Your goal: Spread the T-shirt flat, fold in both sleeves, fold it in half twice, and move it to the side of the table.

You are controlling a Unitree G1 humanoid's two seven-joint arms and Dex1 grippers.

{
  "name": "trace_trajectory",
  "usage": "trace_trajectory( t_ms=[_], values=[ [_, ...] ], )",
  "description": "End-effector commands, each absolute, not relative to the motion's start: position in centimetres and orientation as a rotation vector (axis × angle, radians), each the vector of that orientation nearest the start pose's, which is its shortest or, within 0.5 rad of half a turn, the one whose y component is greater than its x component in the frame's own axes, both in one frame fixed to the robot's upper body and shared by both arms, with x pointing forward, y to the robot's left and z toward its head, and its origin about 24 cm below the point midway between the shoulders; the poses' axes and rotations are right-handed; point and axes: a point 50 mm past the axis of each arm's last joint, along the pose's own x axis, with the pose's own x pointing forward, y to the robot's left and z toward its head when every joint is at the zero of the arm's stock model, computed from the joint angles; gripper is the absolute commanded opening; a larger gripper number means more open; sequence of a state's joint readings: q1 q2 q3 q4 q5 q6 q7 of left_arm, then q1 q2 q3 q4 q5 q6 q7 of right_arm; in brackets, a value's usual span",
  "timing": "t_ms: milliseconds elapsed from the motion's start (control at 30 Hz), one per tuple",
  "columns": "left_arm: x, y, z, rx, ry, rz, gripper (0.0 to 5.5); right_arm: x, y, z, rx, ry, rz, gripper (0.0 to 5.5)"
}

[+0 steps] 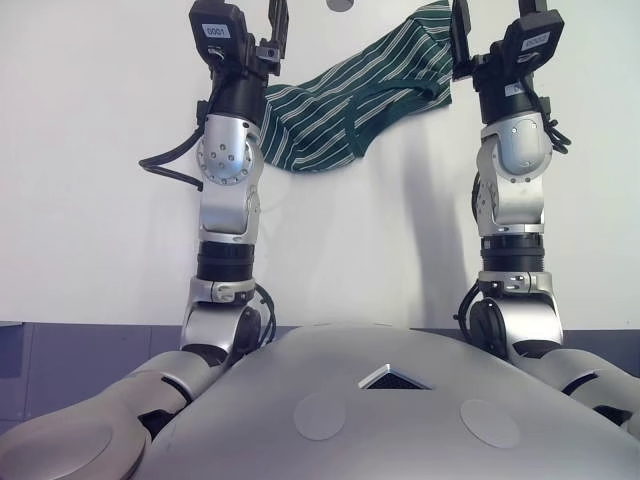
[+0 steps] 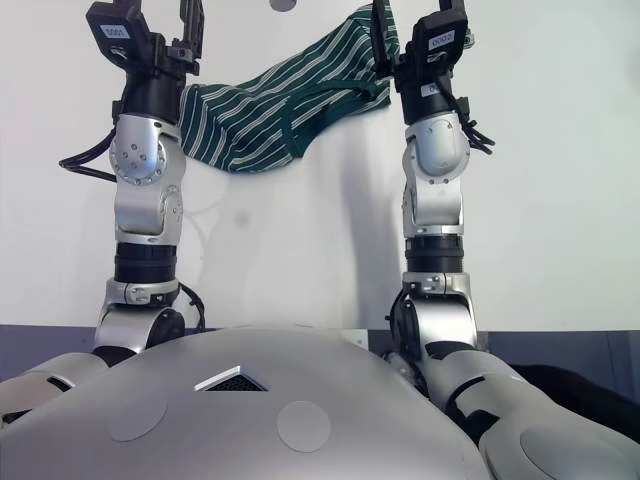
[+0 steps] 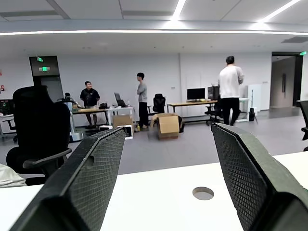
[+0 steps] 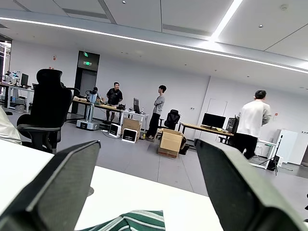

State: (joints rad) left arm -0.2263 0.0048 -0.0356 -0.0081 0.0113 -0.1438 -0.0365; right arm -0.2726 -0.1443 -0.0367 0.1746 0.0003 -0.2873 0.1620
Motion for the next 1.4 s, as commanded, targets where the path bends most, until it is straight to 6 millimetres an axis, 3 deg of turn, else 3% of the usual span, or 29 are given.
trace_trajectory(
  t_ms=[33, 467, 633, 733, 833, 1000, 1100, 1300, 1400],
  values=[
    [29.0, 12.4, 11.7, 0.026, -0.379, -0.125, 3.26, 30.4, -15.9, 10.9, -0.163, -0.390, 0.179, 3.65],
    [28.6, 12.5, 11.5, 0.058, -0.362, -0.154, 3.26, 29.9, -15.9, 10.7, -0.176, -0.385, 0.185, 3.65],
    [26.3, 13.5, 11.3, 0.119, -0.250, -0.416, 3.26, 28.4, -18.4, 11.0, -0.272, -0.346, 0.257, 3.65],
    [23.5, 13.4, 11.6, 0.259, -0.197, -0.674, 3.26, 26.5, -18.3, 11.2, -0.376, -0.316, 0.465, 3.65],
    [22.6, 12.4, 10.0, 0.549, -0.119, -0.768, 3.26, 25.4, -18.1, 10.7, -0.496, -0.263, 0.644, 3.65],
    [21.3, 8.9, 5.8, 0.755, -0.006, -0.829, 3.26, 24.3, -18.1, 9.1, -0.561, -0.196, 0.746, 3.65],
    [20.6, 7.5, 4.5, 0.823, 0.013, -0.842, 3.26, 24.1, -18.3, 8.8, -0.578, -0.178, 0.774, 3.65],
    [21.3, 7.7, 3.1, 1.025, -0.005, -0.783, 3.26, 24.5, -18.7, 9.5, -0.583, -0.193, 0.754, 3.65],
    [21.2, 7.7, 2.6, 1.043, -0.007, -0.766, 2.66, 25.0, -18.8, 9.6, -0.582, -0.200, 0.750, 3.68]
  ],
)
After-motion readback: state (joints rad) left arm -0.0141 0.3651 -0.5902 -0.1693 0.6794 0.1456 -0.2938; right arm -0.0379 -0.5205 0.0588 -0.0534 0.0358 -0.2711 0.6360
